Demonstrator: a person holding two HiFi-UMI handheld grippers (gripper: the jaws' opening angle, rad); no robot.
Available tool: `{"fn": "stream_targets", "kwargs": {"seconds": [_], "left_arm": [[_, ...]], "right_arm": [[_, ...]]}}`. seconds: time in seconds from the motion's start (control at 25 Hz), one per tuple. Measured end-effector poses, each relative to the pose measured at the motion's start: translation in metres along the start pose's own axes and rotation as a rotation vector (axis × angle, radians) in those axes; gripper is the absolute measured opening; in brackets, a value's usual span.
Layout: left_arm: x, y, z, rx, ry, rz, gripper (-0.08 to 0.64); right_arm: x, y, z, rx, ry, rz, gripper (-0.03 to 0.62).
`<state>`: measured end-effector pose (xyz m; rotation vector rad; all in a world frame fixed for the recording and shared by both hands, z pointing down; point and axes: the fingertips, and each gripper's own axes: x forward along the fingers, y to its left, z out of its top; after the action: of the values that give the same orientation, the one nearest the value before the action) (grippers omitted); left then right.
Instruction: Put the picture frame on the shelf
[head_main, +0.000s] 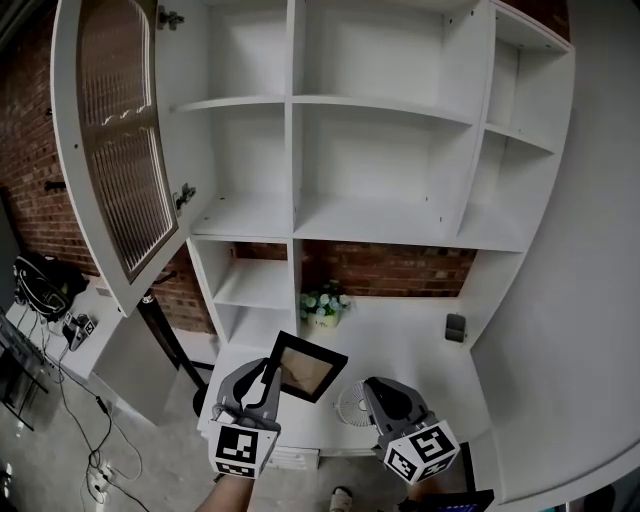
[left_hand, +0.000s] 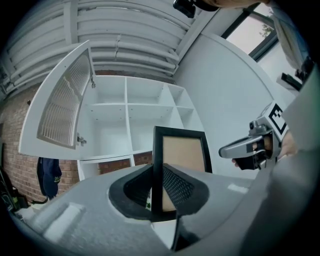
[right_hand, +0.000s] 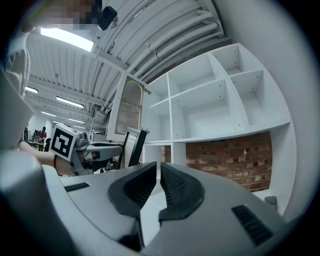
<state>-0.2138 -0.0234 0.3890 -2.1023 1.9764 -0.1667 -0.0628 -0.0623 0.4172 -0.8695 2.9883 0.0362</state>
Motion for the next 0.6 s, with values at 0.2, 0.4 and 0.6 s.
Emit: {"fn": "stream_targets", "kwargs": {"seconds": [0.2,0.4,0.6], "left_arm": [[0.034,-0.003,0.008,0.057,0.012,-0.025,0.069],[0.076,-0.009,0.024,0.101,0.000,-0.057,0.069],[0.117,-0.019,0.047,0.202,-0.009,-0.100,0.069]], "right_arm": [[0.016,-0.027,0.005,-0.002,-0.006,0.002,0.020],[0.024,-0.056,0.011,-0.014,-0.008,-0.004,0.020],[0.019,-0.087,0.012,-0.024,0.000,-0.004,0.020]]}}
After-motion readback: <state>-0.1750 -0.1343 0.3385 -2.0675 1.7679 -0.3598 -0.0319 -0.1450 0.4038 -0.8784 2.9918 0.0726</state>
